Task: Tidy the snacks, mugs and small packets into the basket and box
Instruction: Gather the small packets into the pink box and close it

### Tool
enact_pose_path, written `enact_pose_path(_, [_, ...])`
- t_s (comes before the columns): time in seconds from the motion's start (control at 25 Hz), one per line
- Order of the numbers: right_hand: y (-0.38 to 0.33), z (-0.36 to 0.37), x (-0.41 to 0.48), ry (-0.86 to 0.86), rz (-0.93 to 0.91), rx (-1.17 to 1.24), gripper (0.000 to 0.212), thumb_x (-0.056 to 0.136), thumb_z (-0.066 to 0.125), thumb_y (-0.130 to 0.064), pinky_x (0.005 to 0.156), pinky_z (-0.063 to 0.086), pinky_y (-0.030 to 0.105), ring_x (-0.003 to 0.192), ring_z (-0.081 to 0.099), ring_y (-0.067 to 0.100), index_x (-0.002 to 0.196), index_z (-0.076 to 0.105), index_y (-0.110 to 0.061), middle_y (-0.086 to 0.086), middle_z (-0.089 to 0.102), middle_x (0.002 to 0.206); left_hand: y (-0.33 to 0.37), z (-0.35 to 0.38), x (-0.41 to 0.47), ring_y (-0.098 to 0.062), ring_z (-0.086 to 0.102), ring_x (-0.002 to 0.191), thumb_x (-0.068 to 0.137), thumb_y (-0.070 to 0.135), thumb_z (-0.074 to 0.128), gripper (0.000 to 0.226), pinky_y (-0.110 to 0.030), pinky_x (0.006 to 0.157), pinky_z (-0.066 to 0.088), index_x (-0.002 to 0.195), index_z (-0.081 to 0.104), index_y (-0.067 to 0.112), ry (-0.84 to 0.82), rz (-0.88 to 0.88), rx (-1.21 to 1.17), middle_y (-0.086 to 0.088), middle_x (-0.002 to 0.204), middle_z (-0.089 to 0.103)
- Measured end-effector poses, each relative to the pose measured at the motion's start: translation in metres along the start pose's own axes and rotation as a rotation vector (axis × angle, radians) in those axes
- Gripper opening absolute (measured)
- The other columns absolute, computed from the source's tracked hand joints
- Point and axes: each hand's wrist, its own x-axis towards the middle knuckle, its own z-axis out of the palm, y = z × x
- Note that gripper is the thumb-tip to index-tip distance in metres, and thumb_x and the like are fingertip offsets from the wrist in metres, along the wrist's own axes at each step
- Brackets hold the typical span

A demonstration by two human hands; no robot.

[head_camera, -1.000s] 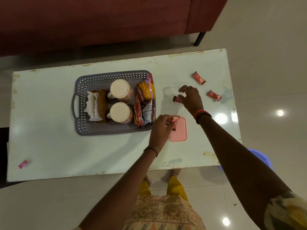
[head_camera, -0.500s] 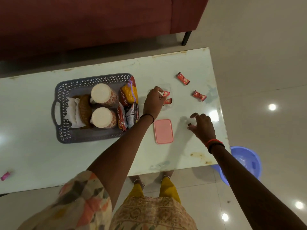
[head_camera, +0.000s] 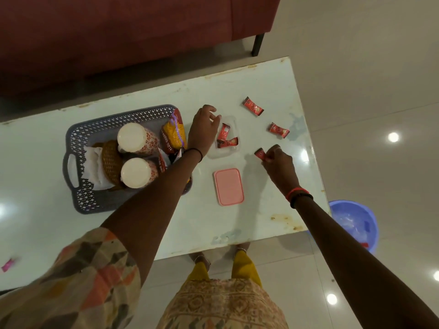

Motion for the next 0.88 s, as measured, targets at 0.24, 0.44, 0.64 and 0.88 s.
enact_pose_path(0.24, [-0.082, 0.007, 0.031, -0.043, -0.261, 0.076, 0.012, 0.090, 0.050, -0.003, 0.075, 0.052, 0.039, 0.086, 0.063, 0.030, 0.095, 0.061, 0.000, 0.017, 0.067, 0.095, 0.000, -0.022, 0.030, -0.027, 0.062, 0.097, 0.093, 0.022, 0.052, 0.027, -0.037, 0.083, 0.053, 0.113, 0.055, 0.003, 0.059, 0.027, 0.070, -0.017, 0.107, 0.065])
enact_pose_path(0.44, [-0.082, 0.002, 0.044, -0.019, -0.312, -0.002, 0.018, 0.092, 0.058, -0.014, 0.087, 0.050, 0.036, 0.106, 0.056, 0.028, 0.105, 0.066, -0.004, 0.016, 0.061, 0.112, 0.005, -0.036, 0.045, -0.028, 0.062, 0.098, 0.094, 0.028, 0.050, 0.034, -0.038, 0.085, 0.052, 0.119, 0.050, 0.004, 0.056, 0.031, 0.080, -0.017, 0.107, 0.065])
enact_pose_path(0.64, [-0.030, -0.023, 0.060, 0.161, -0.086, -0.135, 0.030, 0.089, 0.044, 0.004, 0.090, 0.047, 0.039, 0.110, 0.050, 0.035, 0.109, 0.064, -0.002, 0.019, 0.058, 0.116, 0.022, -0.030, 0.066, -0.025, 0.057, 0.106, 0.096, 0.032, 0.045, 0.034, -0.037, 0.091, 0.049, 0.120, 0.052, 0.009, 0.044, 0.228, 0.275, -0.012, 0.115, 0.060])
enact_pose_path(0.88, [0.015, -0.029, 0.070, 0.063, -0.084, -0.414, 0.046, 0.089, 0.044, 0.002, 0.089, 0.044, 0.041, 0.111, 0.048, 0.037, 0.134, 0.050, -0.008, 0.020, 0.051, 0.124, 0.040, 0.026, 0.082, -0.024, 0.054, 0.115, 0.098, 0.017, 0.042, 0.027, -0.034, 0.097, 0.045, 0.120, 0.056, 0.012, -0.174, 0.513, 0.540, -0.008, 0.127, 0.057])
